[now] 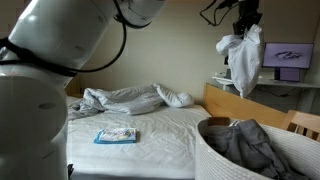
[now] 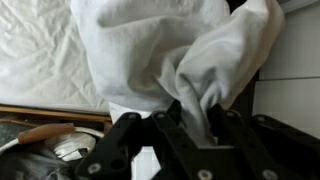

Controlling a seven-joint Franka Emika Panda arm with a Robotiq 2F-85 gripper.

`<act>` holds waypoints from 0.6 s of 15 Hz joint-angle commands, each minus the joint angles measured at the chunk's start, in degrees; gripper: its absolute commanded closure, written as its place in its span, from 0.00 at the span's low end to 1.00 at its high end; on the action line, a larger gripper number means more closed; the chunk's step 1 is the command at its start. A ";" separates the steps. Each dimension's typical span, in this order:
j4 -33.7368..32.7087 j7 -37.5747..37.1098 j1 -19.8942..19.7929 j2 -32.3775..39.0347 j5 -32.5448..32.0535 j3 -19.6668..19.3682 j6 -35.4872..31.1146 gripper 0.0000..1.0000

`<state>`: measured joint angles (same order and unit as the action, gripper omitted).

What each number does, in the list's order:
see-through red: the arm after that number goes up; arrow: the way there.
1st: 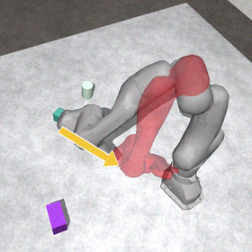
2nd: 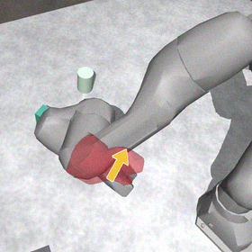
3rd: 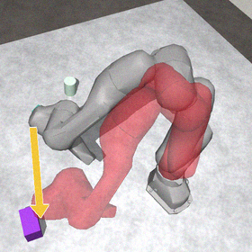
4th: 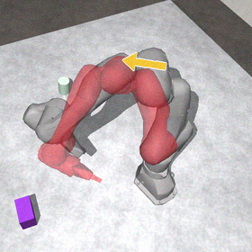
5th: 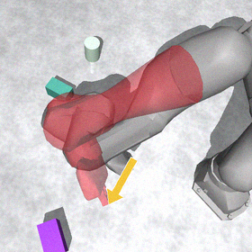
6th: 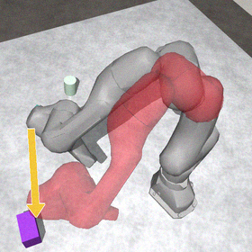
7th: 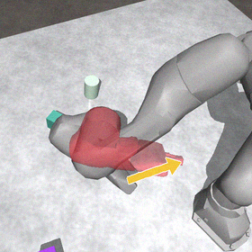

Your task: Put the clothes in the laundry bag

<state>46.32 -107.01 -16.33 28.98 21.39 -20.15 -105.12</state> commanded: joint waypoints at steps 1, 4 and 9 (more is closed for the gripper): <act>0.05 0.00 0.00 -0.03 0.10 0.07 -0.10 0.73; 3.59 4.80 0.24 -2.11 -0.33 0.69 0.40 0.90; 14.30 20.66 -0.50 -9.66 0.99 1.38 0.51 0.90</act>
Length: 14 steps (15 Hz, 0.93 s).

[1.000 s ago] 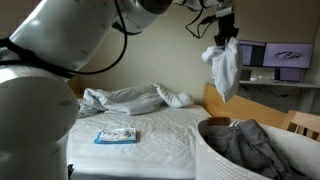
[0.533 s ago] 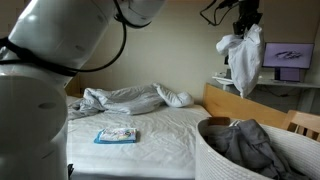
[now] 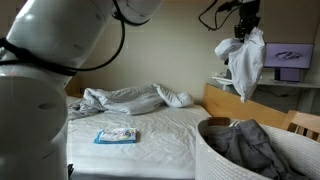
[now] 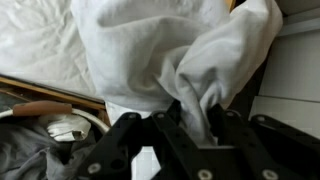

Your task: Put the clothes in the laundry bag

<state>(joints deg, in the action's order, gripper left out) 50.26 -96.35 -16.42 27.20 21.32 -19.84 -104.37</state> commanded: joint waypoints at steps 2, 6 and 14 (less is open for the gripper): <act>15.73 15.29 -0.31 -11.43 0.41 0.52 -0.13 0.90; 26.51 23.93 0.04 -17.49 -2.22 -0.45 5.02 0.90; 23.08 23.45 -0.56 -14.09 -1.78 -0.96 5.50 0.89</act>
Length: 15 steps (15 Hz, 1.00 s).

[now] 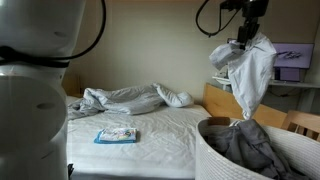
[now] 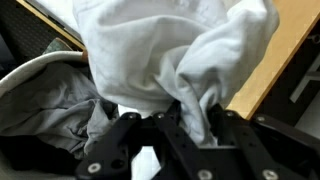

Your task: Put the clothes in the laundry bag

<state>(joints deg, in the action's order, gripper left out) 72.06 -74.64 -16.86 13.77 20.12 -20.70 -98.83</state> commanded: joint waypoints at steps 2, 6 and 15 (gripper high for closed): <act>3.97 5.34 -1.07 -2.05 -0.27 -0.49 0.74 0.89; 6.92 12.49 -3.32 -3.37 -0.18 -2.88 1.34 0.90; 11.12 24.31 -7.64 -4.02 -7.87 -6.21 14.97 0.89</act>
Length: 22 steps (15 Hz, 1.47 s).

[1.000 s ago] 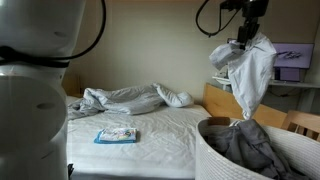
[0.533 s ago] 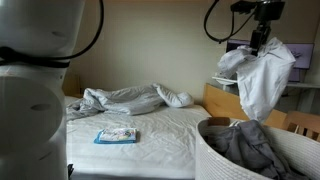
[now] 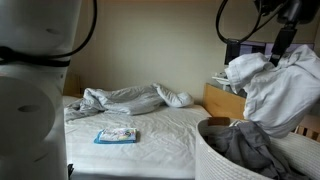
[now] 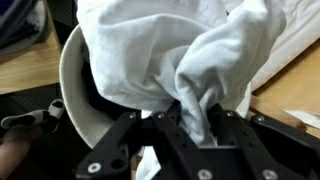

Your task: Put the clothes in the laundry bag

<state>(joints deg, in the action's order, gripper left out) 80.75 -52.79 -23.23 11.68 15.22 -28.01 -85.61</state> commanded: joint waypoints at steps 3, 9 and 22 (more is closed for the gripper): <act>4.18 2.85 -1.31 -2.40 -4.93 1.11 0.71 0.89; 5.85 3.82 -0.95 -3.15 -7.08 1.40 0.23 0.30; 5.84 -2.00 -1.41 -4.33 10.52 3.01 0.86 0.00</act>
<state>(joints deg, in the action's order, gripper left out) 84.89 -53.53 -23.94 9.37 21.53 -26.40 -84.77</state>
